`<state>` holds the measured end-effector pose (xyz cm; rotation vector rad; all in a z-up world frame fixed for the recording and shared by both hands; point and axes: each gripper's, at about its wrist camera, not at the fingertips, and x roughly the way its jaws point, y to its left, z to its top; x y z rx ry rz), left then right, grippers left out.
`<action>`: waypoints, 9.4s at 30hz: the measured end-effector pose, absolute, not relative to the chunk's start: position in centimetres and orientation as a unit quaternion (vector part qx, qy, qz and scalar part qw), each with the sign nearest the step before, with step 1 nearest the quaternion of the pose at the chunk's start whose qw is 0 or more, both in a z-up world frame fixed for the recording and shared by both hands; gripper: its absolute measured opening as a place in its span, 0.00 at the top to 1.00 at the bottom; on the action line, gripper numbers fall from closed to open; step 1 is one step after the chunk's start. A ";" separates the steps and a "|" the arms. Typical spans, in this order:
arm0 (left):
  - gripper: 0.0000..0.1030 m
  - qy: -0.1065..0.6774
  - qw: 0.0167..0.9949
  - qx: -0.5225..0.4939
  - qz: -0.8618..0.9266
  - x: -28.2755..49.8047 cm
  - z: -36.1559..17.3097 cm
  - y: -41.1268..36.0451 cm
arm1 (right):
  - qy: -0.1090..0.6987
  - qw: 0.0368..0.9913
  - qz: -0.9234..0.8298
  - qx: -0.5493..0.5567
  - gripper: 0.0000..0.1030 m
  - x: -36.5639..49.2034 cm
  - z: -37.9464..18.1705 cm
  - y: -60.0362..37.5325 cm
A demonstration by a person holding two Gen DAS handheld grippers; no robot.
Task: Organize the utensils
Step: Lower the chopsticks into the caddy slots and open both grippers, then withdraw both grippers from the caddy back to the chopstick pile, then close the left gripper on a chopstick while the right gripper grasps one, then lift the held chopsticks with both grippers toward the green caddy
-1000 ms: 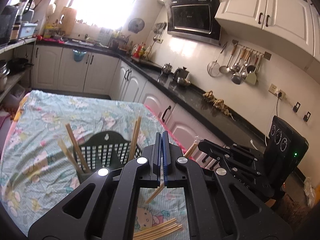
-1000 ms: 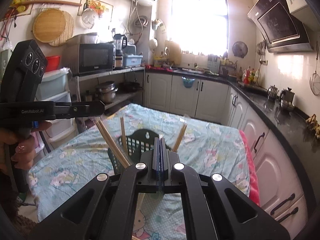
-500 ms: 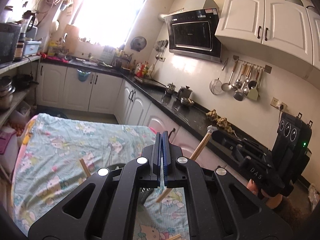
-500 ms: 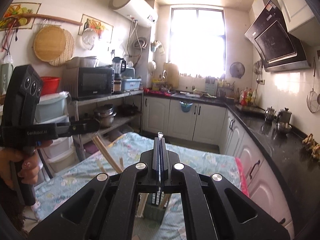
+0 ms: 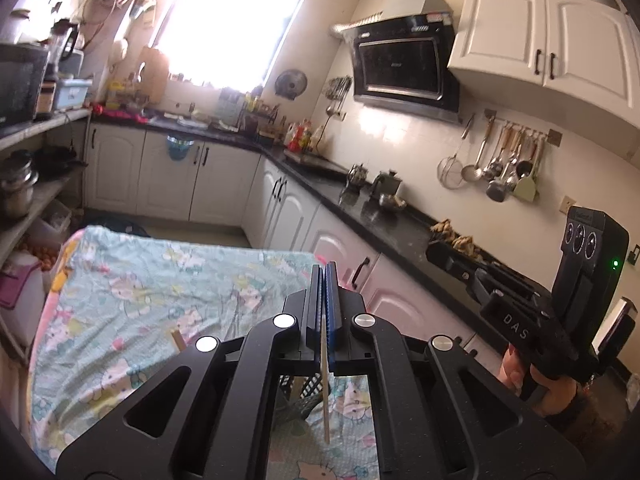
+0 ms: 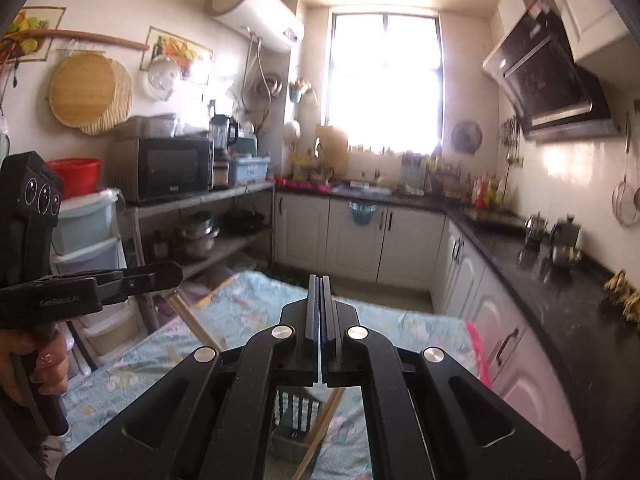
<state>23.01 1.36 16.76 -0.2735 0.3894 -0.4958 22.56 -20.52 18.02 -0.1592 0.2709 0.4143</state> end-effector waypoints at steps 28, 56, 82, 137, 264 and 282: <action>1.00 0.279 0.919 -0.142 -0.239 25.9 8.8 -0.1 | 0.420 0.866 0.269 0.037 0.67 27.0 -2.3 -21.9; 0.67 0.278 0.932 -0.150 -0.178 26.7 8.1 3.1 | 0.178 0.953 0.245 0.017 0.93 27.9 10.4 -20.7; 0.10 0.247 0.948 -0.161 -0.117 18.9 8.2 7.6 | 0.221 0.956 0.194 0.013 0.43 26.8 5.1 -21.6; 0.56 0.449 0.860 -0.146 -0.194 11.0 -5.9 2.5 | 0.399 0.811 0.353 -0.243 0.70 14.4 -6.9 -16.5; 1.00 0.248 0.899 -0.194 -0.306 16.5 11.8 0.0 | 0.157 0.947 0.279 -0.015 0.94 17.2 7.8 -24.4; 1.00 0.193 0.918 -0.156 -0.310 18.8 17.5 -1.7 | 0.086 0.959 0.268 -0.019 0.94 19.7 12.8 -23.2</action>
